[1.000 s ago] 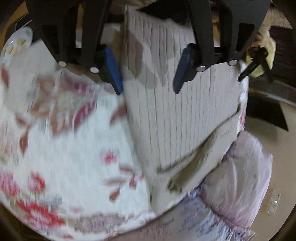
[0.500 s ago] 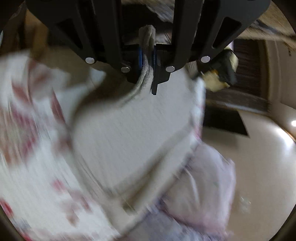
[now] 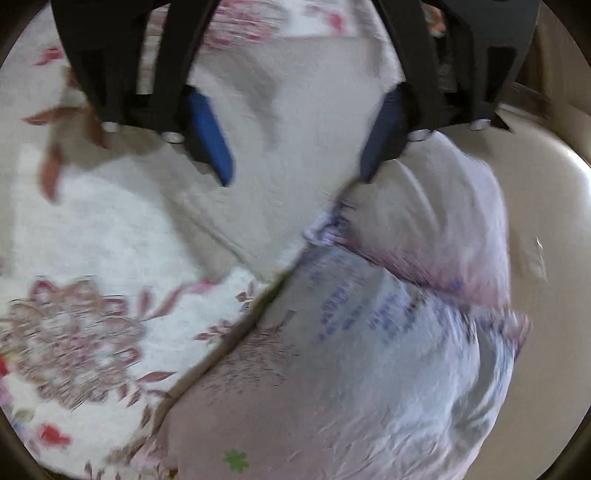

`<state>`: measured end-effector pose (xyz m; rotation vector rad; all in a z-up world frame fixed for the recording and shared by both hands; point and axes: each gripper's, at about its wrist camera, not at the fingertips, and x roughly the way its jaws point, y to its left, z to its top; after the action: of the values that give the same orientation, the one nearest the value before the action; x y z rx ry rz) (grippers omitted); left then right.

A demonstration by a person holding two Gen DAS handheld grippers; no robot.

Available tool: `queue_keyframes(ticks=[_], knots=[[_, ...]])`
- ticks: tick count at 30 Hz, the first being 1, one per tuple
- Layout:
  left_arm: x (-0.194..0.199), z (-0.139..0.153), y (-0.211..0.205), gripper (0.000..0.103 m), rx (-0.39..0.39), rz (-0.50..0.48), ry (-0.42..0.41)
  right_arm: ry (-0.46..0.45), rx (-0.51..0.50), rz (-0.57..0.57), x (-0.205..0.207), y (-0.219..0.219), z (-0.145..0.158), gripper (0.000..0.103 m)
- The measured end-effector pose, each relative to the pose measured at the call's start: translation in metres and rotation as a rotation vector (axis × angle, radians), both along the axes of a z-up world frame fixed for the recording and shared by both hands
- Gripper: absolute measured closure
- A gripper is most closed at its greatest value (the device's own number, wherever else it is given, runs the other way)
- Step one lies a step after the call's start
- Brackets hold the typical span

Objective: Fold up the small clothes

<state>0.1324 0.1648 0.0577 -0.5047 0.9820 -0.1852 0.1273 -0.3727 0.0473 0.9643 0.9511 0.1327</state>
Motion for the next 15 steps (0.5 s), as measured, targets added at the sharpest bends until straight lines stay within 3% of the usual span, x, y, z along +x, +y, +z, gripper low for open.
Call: queue_keyframes(ticks=[1,6,8,9,10,11,13,15], knots=[[-0.002,-0.009,0.003,0.041,-0.007,-0.012,0.027,0.015,-0.028,0.006,-0.007,-0.003,-0.005,0.026],[0.003,-0.047,0.002,0.041,-0.035,-0.04,0.134,0.068,0.038,-0.013,-0.022,-0.011,-0.021,0.026],[0.006,-0.049,-0.003,0.041,-0.049,-0.027,0.103,0.065,0.033,0.001,-0.025,-0.01,-0.019,0.026],[0.006,-0.049,-0.003,0.049,-0.063,-0.011,0.097,0.063,0.031,0.009,-0.025,-0.009,-0.019,0.026],[0.008,-0.052,-0.003,0.064,-0.091,0.001,0.098,0.06,0.029,0.018,-0.022,-0.006,-0.017,0.026],[0.012,-0.06,-0.001,0.08,-0.17,0.018,0.128,0.056,0.031,0.03,-0.024,-0.004,-0.014,0.026],[0.012,-0.062,0.0,0.085,-0.241,0.071,0.13,0.052,0.037,0.042,-0.026,-0.006,-0.009,0.026],[0.004,-0.046,-0.008,0.088,-0.327,0.06,0.074,0.043,0.027,0.046,-0.028,-0.01,-0.003,0.026]])
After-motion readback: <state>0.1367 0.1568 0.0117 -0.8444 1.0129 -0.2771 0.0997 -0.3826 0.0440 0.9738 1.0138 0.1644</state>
